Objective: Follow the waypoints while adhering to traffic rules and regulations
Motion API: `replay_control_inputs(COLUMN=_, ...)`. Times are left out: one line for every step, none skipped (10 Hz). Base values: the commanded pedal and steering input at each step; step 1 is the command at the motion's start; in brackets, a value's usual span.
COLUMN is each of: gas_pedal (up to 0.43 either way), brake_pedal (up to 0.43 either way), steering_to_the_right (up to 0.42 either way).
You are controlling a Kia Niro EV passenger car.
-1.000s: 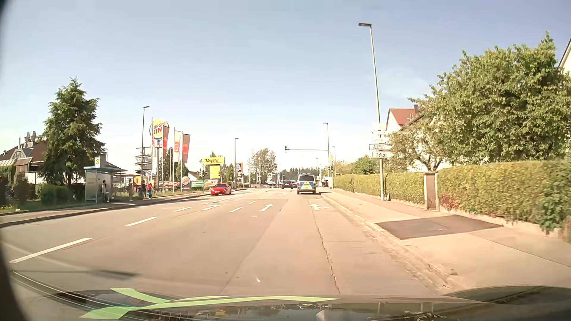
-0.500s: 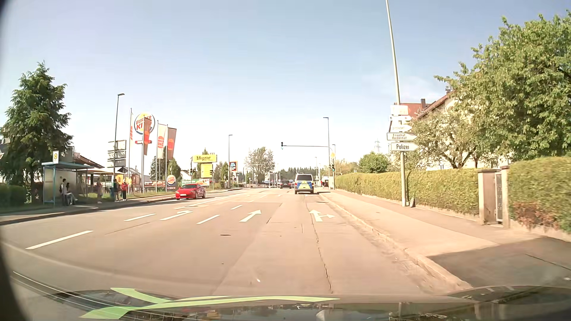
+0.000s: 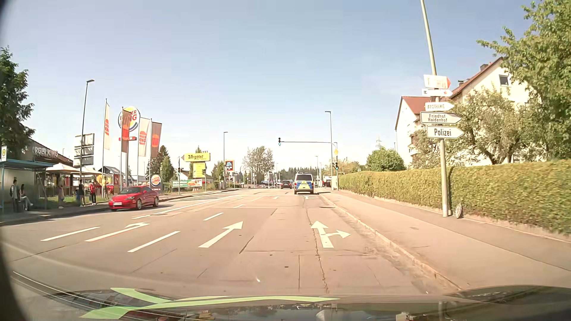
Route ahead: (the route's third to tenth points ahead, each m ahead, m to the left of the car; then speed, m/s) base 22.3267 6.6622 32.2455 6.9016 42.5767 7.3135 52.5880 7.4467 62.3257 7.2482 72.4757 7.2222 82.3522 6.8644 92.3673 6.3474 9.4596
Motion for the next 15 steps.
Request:
replay_control_inputs(gas_pedal=0.059, brake_pedal=0.000, steering_to_the_right=-0.012)
replay_control_inputs(gas_pedal=0.059, brake_pedal=0.000, steering_to_the_right=-0.012)
replay_control_inputs(gas_pedal=0.059, brake_pedal=0.000, steering_to_the_right=-0.012)
replay_control_inputs(gas_pedal=0.059, brake_pedal=0.000, steering_to_the_right=-0.011)
replay_control_inputs(gas_pedal=0.059, brake_pedal=0.000, steering_to_the_right=-0.010)
replay_control_inputs(gas_pedal=0.059, brake_pedal=0.000, steering_to_the_right=-0.008)
replay_control_inputs(gas_pedal=0.059, brake_pedal=0.000, steering_to_the_right=-0.008)
replay_control_inputs(gas_pedal=0.059, brake_pedal=0.000, steering_to_the_right=-0.006)
replay_control_inputs(gas_pedal=0.059, brake_pedal=0.000, steering_to_the_right=-0.006)
replay_control_inputs(gas_pedal=0.059, brake_pedal=0.000, steering_to_the_right=-0.006)
replay_control_inputs(gas_pedal=0.059, brake_pedal=0.000, steering_to_the_right=-0.004)
replay_control_inputs(gas_pedal=0.059, brake_pedal=0.000, steering_to_the_right=-0.004)
replay_control_inputs(gas_pedal=0.059, brake_pedal=0.000, steering_to_the_right=-0.004)
replay_control_inputs(gas_pedal=0.067, brake_pedal=0.000, steering_to_the_right=-0.004)
replay_control_inputs(gas_pedal=0.067, brake_pedal=0.000, steering_to_the_right=-0.004)
